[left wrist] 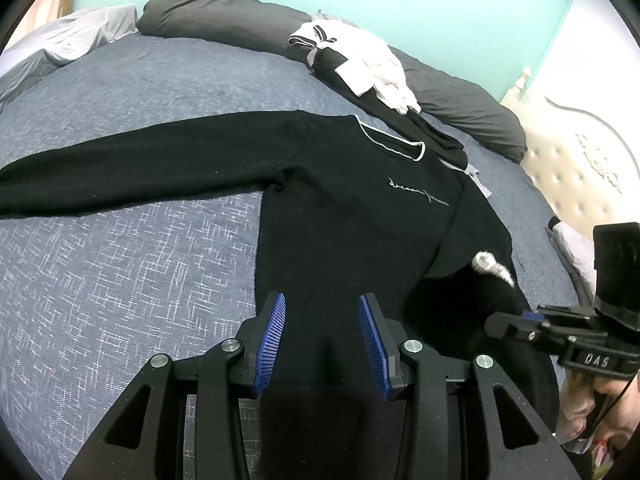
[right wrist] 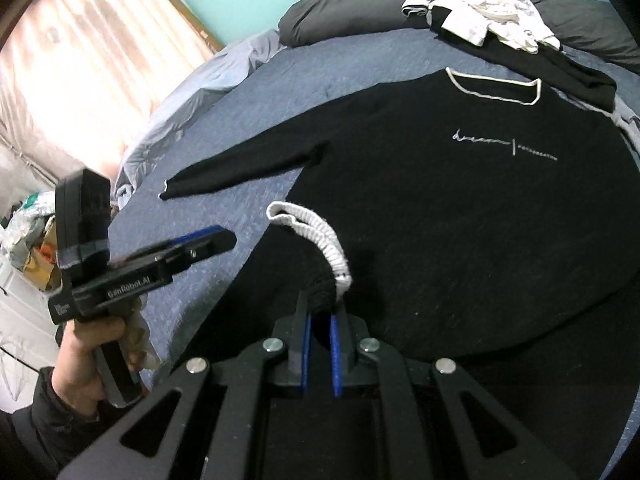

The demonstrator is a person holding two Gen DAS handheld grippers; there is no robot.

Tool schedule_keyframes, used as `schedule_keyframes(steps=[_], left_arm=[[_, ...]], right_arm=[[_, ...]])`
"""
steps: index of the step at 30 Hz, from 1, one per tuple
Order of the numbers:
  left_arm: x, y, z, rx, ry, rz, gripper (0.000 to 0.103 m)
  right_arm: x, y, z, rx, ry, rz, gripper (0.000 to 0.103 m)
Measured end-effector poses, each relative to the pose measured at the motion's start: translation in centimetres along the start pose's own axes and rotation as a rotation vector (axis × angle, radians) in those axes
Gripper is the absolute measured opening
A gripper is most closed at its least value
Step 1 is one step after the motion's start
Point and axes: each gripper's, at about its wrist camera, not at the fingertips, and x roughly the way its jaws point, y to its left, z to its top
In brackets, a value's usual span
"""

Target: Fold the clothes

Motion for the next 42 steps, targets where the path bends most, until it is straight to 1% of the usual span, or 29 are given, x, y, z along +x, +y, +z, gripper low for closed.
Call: schedule_keyframes(steps=[2, 3, 7, 8, 9, 10, 11, 12, 13, 15, 17, 20, 21, 24, 27, 32, 35, 37, 42], left_arm=[[0.1, 0.0, 0.0, 0.001, 0.003, 0.000, 0.042], [0.1, -0.1, 0.0, 0.002, 0.004, 0.000, 0.042], [0.3, -0.2, 0.0, 0.006, 0.008, -0.002, 0.042], [0.3, -0.2, 0.0, 0.007, 0.009, -0.002, 0.042], [0.3, -0.2, 0.0, 0.009, 0.010, -0.003, 0.042], [0.3, -0.2, 0.1, 0.011, 0.012, -0.004, 0.042], [0.3, -0.1, 0.0, 0.013, 0.013, -0.003, 0.043], [0.4, -0.2, 0.0, 0.014, 0.014, -0.002, 0.043], [0.5, -0.3, 0.0, 0.017, 0.016, -0.002, 0.043], [0.6, -0.6, -0.1, 0.029, 0.023, -0.004, 0.043], [0.9, -1.1, -0.3, 0.046, 0.034, -0.008, 0.043], [1.4, -1.8, -0.5, 0.070, 0.052, -0.016, 0.043], [1.8, -2.2, -0.7, 0.082, 0.065, -0.025, 0.043], [3.1, -3.7, -1.3, 0.127, 0.102, -0.035, 0.043], [4.4, -5.0, -2.1, 0.167, 0.143, -0.041, 0.043], [6.2, -5.9, -3.1, 0.221, 0.196, -0.006, 0.043], [7.2, -5.7, -3.6, 0.226, 0.224, 0.018, 0.043], [7.5, -5.6, -3.5, 0.223, 0.228, 0.018, 0.043], [8.2, -5.4, -3.5, 0.215, 0.236, 0.017, 0.043]], right_arm=[[0.5, -0.1, -0.3, 0.006, 0.011, 0.006, 0.008], [0.7, -0.2, -0.5, 0.011, 0.016, 0.008, 0.010], [1.5, -0.3, -1.0, 0.018, 0.037, 0.007, 0.012], [1.7, -0.2, -1.1, 0.019, 0.045, 0.010, 0.019], [1.8, -0.2, -1.2, 0.022, 0.051, 0.022, 0.028], [1.6, -0.2, -1.2, 0.022, 0.048, 0.037, 0.033], [1.4, -0.1, -1.2, 0.020, 0.041, 0.052, 0.042], [1.1, 0.0, -1.3, 0.018, 0.035, 0.067, 0.045], [0.8, 0.0, -1.2, 0.017, 0.027, 0.076, 0.045], [-0.2, -0.3, -1.0, 0.021, 0.004, 0.057, 0.045], [-1.7, -1.4, -0.9, 0.030, -0.025, 0.012, 0.045], [-3.8, -4.0, -0.8, 0.051, -0.057, -0.090, 0.045], [-4.6, -5.4, -0.8, 0.071, -0.060, -0.130, 0.045], [-6.6, -9.5, -0.9, 0.129, -0.064, -0.254, 0.046], [-8.3, -13.1, -1.2, 0.137, -0.056, -0.396, 0.046], [-9.9, -19.1, -1.7, 0.213, -0.031, -0.530, 0.046], [-10.1, -21.9, -1.5, 0.250, -0.015, -0.568, 0.046], [-9.8, -22.8, -1.1, 0.260, -0.016, -0.579, 0.046], [-7.8, -25.1, 0.0, 0.276, 0.020, -0.588, 0.046]])
